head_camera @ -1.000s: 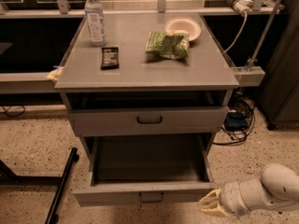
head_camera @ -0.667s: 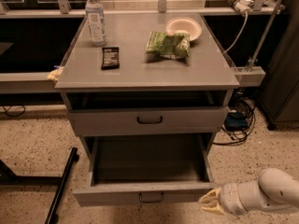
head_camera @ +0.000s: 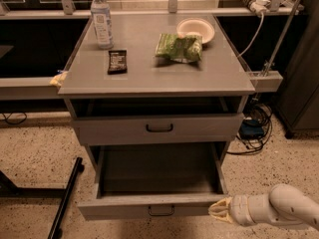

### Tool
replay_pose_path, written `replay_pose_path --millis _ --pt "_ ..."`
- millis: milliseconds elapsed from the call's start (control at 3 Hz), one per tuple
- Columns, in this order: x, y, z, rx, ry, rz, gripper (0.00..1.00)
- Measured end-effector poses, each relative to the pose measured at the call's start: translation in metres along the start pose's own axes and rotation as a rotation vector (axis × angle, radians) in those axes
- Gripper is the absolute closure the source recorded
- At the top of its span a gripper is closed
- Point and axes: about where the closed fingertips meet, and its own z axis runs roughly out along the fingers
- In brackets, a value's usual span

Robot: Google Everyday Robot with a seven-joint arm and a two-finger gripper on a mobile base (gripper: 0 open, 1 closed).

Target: Close middle drawer

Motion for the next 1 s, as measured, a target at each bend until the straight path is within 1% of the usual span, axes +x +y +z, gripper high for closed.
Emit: replay_pose_path --millis 333,667,1000 --pt "0.009 -0.01 0.01 0.034 0.003 -0.036 1.0" --pt "0.012 -0.023 0.014 0.084 -0.009 -0.085 1.0" --pt "0.007 -0.044 0.016 0.146 -0.04 -0.149 1.0"
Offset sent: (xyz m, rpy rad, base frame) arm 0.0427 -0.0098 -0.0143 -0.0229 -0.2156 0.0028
